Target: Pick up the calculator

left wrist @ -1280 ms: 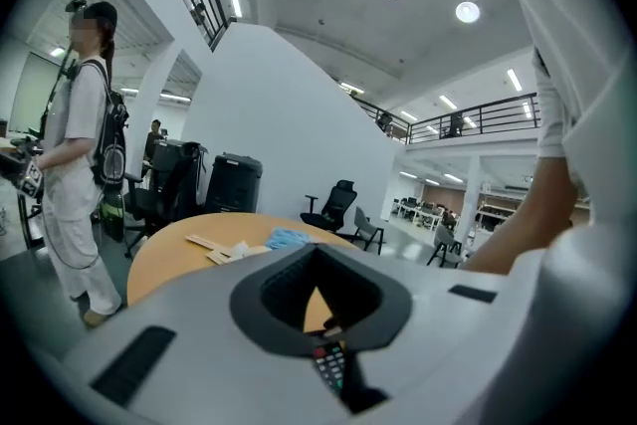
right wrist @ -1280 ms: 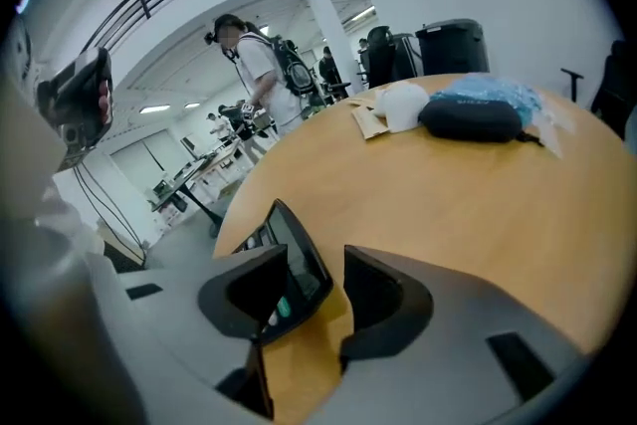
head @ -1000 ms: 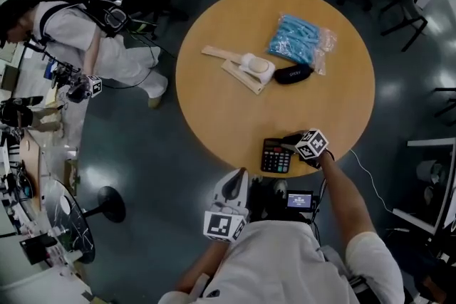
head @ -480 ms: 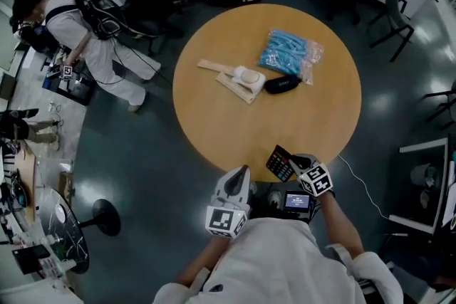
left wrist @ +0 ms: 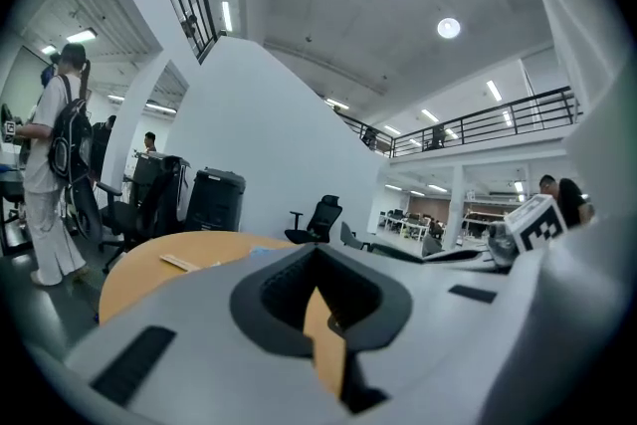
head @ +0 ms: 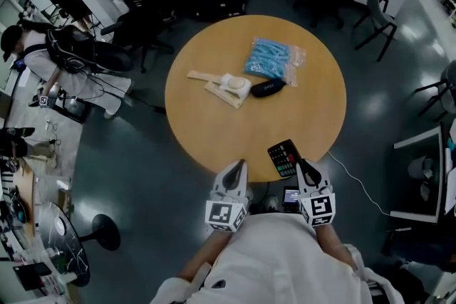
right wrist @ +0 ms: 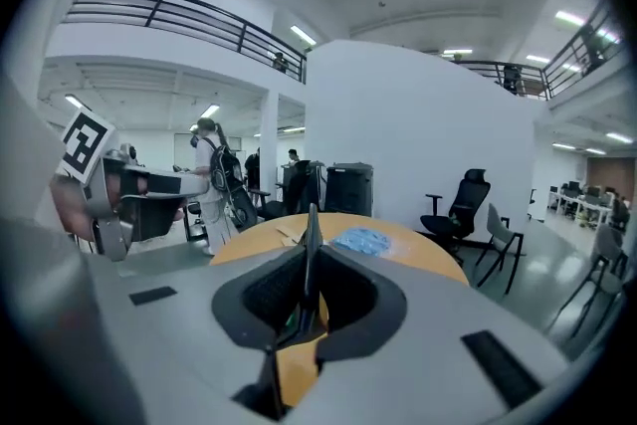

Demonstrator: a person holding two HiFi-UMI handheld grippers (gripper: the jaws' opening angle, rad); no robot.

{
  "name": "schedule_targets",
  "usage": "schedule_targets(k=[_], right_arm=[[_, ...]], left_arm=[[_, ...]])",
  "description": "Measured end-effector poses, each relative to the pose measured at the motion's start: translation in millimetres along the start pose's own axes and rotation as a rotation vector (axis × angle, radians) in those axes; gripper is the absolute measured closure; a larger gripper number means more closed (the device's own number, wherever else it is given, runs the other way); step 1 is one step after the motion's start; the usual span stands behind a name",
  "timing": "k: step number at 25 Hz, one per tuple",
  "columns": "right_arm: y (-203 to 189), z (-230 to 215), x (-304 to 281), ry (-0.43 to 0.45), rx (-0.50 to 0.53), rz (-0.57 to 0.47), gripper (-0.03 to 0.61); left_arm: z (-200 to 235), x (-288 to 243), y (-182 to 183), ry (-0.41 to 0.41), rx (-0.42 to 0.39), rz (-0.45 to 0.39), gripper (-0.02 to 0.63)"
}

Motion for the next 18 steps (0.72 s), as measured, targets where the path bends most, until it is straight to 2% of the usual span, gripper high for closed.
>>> schedule_targets(k=[5, 18], right_arm=[[4.1, -1.6, 3.1, -0.008, 0.006, -0.008, 0.528], [9.9, -4.5, 6.4, -0.03, 0.013, -0.019, 0.528]], left_arm=[[-9.3, -2.2, 0.7, -0.02, -0.015, 0.001, 0.607], [-7.8, 2.7, 0.9, -0.009, -0.016, -0.001, 0.607]])
Point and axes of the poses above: the fingertips, and each gripper's own axes: x backward along the fingers, z to its left, y out of its top, the point moved 2 cm from there along x, backward along the fingers, and after that the axes turned 7 degrees about x, right-handed, at the moved point
